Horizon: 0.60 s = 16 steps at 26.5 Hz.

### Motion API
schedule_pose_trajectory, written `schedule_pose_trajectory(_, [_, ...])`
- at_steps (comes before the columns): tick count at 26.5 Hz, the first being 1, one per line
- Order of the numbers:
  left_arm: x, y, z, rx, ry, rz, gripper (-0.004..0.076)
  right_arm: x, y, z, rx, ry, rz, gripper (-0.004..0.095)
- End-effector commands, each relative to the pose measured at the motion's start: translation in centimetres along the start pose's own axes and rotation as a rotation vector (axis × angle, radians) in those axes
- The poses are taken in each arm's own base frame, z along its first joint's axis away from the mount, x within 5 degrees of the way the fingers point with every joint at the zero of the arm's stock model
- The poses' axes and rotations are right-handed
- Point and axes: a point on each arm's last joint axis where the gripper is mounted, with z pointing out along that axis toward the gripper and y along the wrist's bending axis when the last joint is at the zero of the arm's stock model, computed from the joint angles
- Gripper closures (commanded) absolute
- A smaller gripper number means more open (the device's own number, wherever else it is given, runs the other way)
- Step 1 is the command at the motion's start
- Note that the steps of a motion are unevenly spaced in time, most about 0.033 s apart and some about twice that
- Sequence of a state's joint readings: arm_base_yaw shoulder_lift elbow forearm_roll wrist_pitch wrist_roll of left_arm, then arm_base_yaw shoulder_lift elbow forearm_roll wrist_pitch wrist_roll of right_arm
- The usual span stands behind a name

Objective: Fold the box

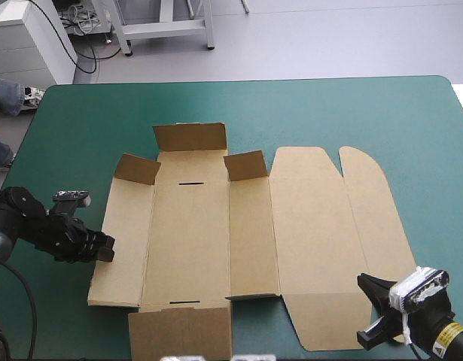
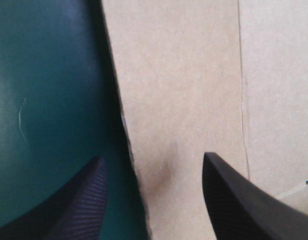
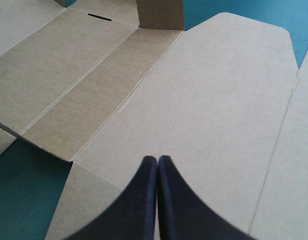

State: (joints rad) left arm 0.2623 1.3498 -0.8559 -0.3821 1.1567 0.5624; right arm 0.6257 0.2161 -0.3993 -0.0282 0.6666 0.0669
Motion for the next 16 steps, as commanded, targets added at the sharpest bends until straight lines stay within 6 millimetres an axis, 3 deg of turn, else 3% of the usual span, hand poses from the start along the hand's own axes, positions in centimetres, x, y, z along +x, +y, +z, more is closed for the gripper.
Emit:
schedule_pose_trajectory(1, [-0.7, -0.6, -0.9, 0.023, -0.091, 0.029, 0.0322, -1.5, 0.0, -0.4, 0.001, -0.093, -0.015, 0.0930])
schedule_pose_trajectory(9, [-1.4, 0.2, 1.3, 0.102, -0.005, -0.019, 0.0322, -1.5, 0.0, -0.4, 0.001, -0.093, -0.017, 0.0930])
schedule_pose_trajectory(12, [-2.1, 0.0, 2.6, 0.225, 0.027, -0.055, 0.0322, -1.5, 0.0, -0.4, 0.001, -0.093, -0.017, 0.0930])
schedule_pose_trajectory(16, [-2.9, -1.2, 2.4, 0.384, -0.049, -0.038, 0.0322, -1.5, 0.0, -0.4, 0.001, -0.093, -0.017, 0.0930])
